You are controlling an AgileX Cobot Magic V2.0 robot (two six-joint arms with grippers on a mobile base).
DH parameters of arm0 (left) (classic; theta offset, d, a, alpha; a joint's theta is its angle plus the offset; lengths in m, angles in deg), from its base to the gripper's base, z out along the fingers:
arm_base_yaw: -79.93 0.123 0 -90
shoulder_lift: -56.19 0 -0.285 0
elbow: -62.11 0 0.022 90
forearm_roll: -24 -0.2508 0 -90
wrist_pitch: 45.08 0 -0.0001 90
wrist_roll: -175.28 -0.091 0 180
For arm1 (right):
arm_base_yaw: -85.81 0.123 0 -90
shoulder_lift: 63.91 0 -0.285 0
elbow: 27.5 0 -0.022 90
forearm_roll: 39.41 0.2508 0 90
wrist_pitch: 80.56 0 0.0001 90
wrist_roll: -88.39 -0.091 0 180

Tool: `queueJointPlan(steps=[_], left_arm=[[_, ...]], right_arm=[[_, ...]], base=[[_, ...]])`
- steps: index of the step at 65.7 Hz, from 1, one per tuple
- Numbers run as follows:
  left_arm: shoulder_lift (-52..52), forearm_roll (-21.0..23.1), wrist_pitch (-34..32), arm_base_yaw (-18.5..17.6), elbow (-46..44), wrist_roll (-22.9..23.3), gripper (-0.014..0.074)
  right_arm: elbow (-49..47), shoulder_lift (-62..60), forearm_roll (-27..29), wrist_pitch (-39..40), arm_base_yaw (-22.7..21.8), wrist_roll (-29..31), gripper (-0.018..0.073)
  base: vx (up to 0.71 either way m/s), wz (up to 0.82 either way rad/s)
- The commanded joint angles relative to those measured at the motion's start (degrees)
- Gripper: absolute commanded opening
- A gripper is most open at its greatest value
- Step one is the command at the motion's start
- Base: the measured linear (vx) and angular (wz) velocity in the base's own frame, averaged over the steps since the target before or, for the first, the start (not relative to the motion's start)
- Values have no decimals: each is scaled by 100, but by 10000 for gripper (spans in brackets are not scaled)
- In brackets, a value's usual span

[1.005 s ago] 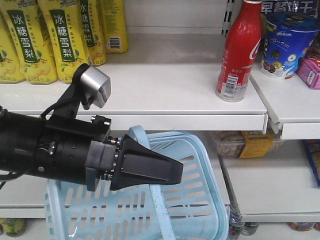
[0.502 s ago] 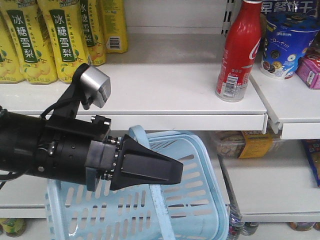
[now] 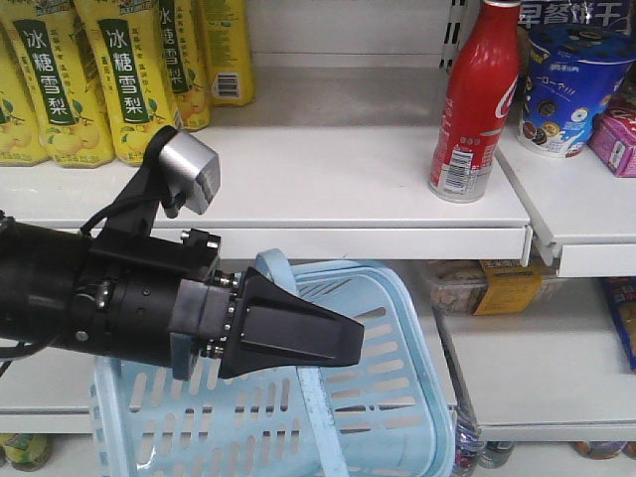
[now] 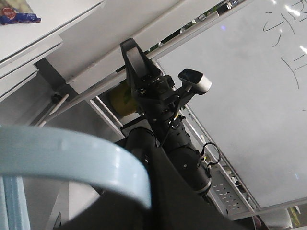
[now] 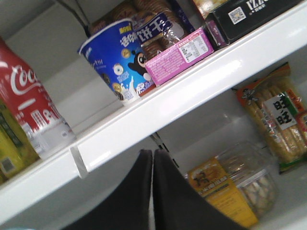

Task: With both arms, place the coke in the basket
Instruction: 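Move the right gripper toward the red Coca-Cola bottle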

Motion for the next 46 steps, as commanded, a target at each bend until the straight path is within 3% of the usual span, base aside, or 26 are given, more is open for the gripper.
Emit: queueJointPlan(steps=[1,8,14,22,35,46], left_arm=[[-185,489,92,-33,-152,-51,-6],[-185,489,92,-33,-152,-51,-6],[-185,484,91,-33,-152,-51,-6],[-188,490,91,-33,-152,-51,-6],[-188,490,91,-33,-152,-51,-6],[-188,490,91,-33,-152,-51,-6]], right_arm=[[34,-71,637,614,-5,-182,-5],[34,-71,1436,760,-5,-414,-5],[-110,-71,1755,494,-5,-511,-5],[-790,-71,1323,-429,-5,-416,-5],[-2300,60,226,-1767,-5,728,-5],[-3170,685,293,-2563,-5,1921,29]], base=[[0,0],[0,0],[0,0],[0,0],[0,0],[0,0]])
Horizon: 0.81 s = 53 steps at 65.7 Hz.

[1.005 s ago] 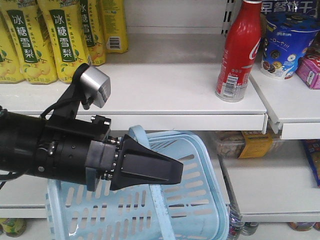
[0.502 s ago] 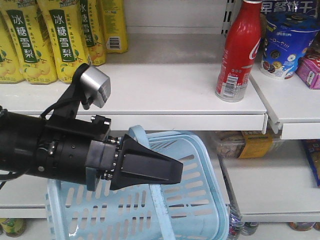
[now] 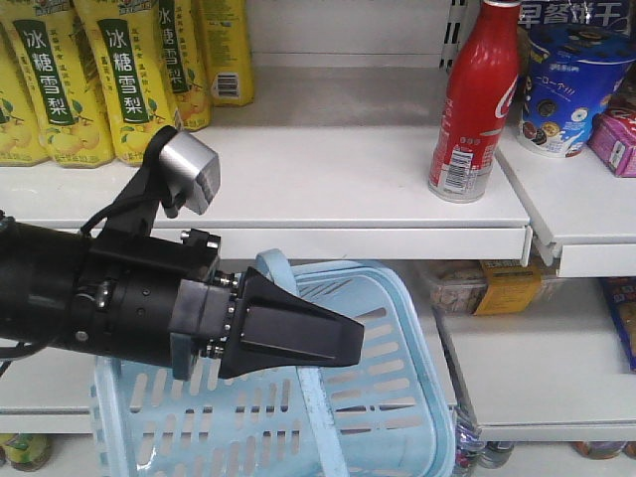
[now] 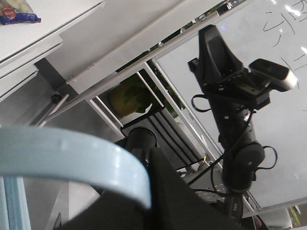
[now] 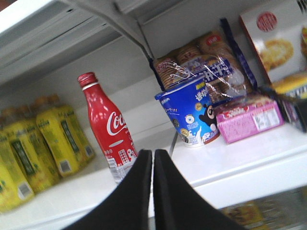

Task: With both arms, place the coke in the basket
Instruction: 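Move the right gripper toward the red Coca-Cola bottle, then close the right gripper around the Coca-Cola bottle cap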

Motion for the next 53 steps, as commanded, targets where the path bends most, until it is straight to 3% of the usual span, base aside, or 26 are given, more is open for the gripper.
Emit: queueJointPlan(steps=[1,5,14,20,27,31,43,53], left_arm=[[-188,490,91,-33,-152,-51,-6],[-188,490,91,-33,-152,-51,-6],[-188,490,91,-33,-152,-51,-6],[-188,490,91,-33,-152,-51,-6],[-188,490,91,-33,-152,-51,-6],[-188,490,91,-33,-152,-51,-6],[-188,490,91,-33,-152,-51,-6],[-188,490,91,-33,-152,-51,-6]], right_arm=[[-562,507,19,-180,-5,877,37],[-722,780,217,-328,-5,1354,85],[-839,1320,1030,-251,-5,2381,312],[-831,1631,1621,321,-5,2968,480],[-844,1900,2444,1008,-5,3344,609],[-968,2085,2606,903,-5,3854,636],[-1685,3068,3322,-601,-5,5201,610],[-2227,3870,4344,-795,-5,6472,580]], base=[[0,0],[0,0],[0,0],[0,0],[0,0],[0,0],[0,0],[0,0]])
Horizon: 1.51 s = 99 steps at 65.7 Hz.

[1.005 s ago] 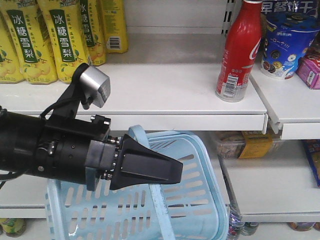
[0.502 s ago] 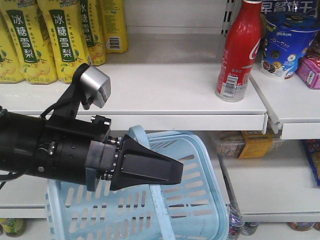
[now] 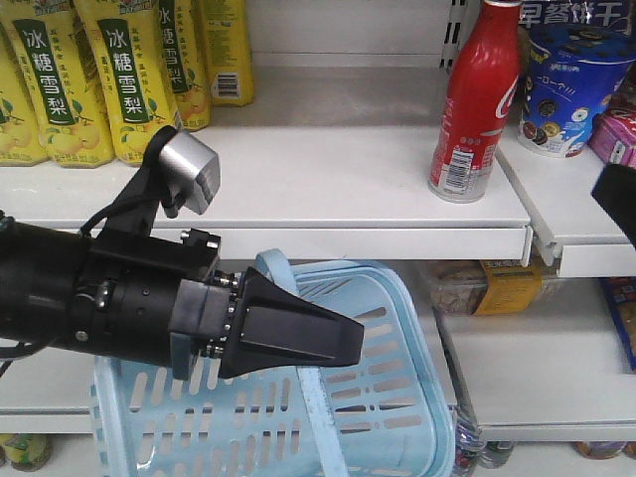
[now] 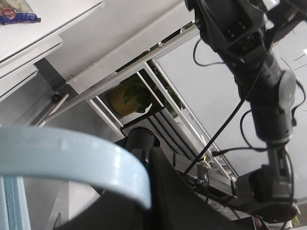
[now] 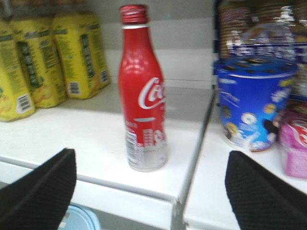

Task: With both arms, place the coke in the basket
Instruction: 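Close the right gripper around the Coca-Cola bottle cap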

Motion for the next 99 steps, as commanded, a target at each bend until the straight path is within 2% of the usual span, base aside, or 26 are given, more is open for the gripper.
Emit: queueJointPlan(steps=[1,11,22,34,44,68,73,80,96,99], left_arm=[[-188,490,91,-33,-152,-51,-6],[-188,490,91,-33,-152,-51,-6],[-188,490,91,-33,-152,-51,-6],[-188,490,91,-33,-152,-51,-6],[-188,490,91,-33,-152,-51,-6],[-188,490,91,-33,-152,-51,-6],[-188,490,91,-33,-152,-51,-6],[-188,490,91,-33,-152,-51,-6],[-188,490,91,-33,-152,-51,-6],[-188,490,91,-33,-152,-51,-6]], right_arm=[[-533,502,898,103,-5,961,580],[-1077,1247,2114,-131,-5,2251,580],[-1590,2087,2920,-176,-5,3043,580],[-2197,2818,3282,-395,-5,3291,580],[-2630,3281,3360,-708,-5,3342,578],[-2979,3801,3626,-974,-5,3439,559],[-2979,3842,3632,-981,-5,3399,517],[-2979,3895,3753,-975,-5,3364,407],[-2979,3894,3873,-1146,-5,3424,0],[-2973,3854,3853,-1345,-5,3349,-15]], base=[[0,0],[0,0],[0,0],[0,0],[0,0],[0,0],[0,0],[0,0],[0,0],[0,0]])
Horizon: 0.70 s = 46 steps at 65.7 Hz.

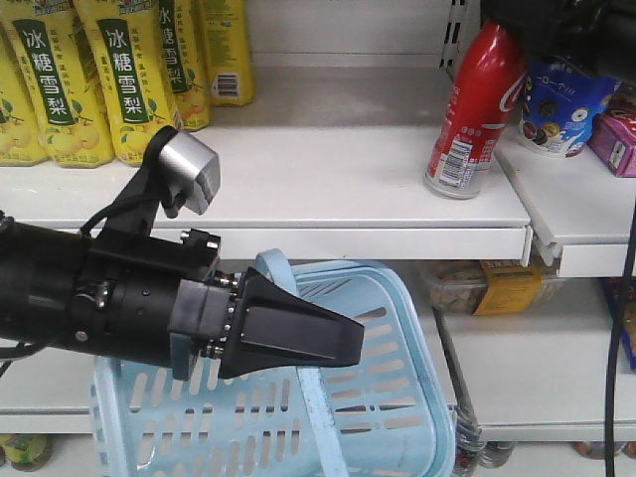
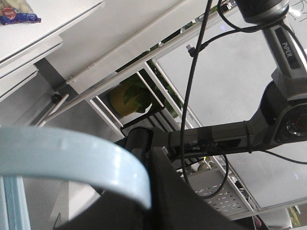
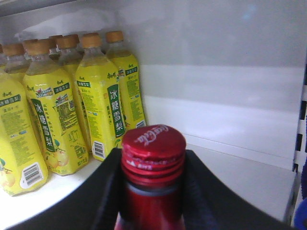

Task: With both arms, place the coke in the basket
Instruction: 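Close the right gripper around the Coca-Cola bottle cap, then lift the bottle off the shelf and carry it over the basket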

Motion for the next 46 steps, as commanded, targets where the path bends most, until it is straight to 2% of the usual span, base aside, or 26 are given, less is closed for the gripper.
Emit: queueJointPlan(steps=[1,5,10,22,30,36,46], left_arm=[[-188,490,91,-33,-152,-51,-6],[-188,490,91,-33,-152,-51,-6],[-188,490,91,-33,-152,-51,-6],[-188,490,91,-33,-152,-51,-6],[-188,490,91,-33,-152,-51,-6],[-188,490,91,-33,-152,-51,-6],[-188,490,91,-33,-152,-51,-6]], right_arm=[[-197,-196,265,-434,-5,-91,-15],[-197,-348,155,-840,-5,-200,-7],[-197,-631,-208,-934,-5,-566,-4],[-190,-1634,-1761,-1032,-5,-1986,-5],[-152,-2109,-2456,-1454,-5,-2772,-5],[103,-2294,-2404,-1745,-5,-3073,-5],[963,-2371,-1635,-1938,-5,-2804,-3]], base=[[0,0],[0,0],[0,0],[0,0],[0,0],[0,0],[0,0]])
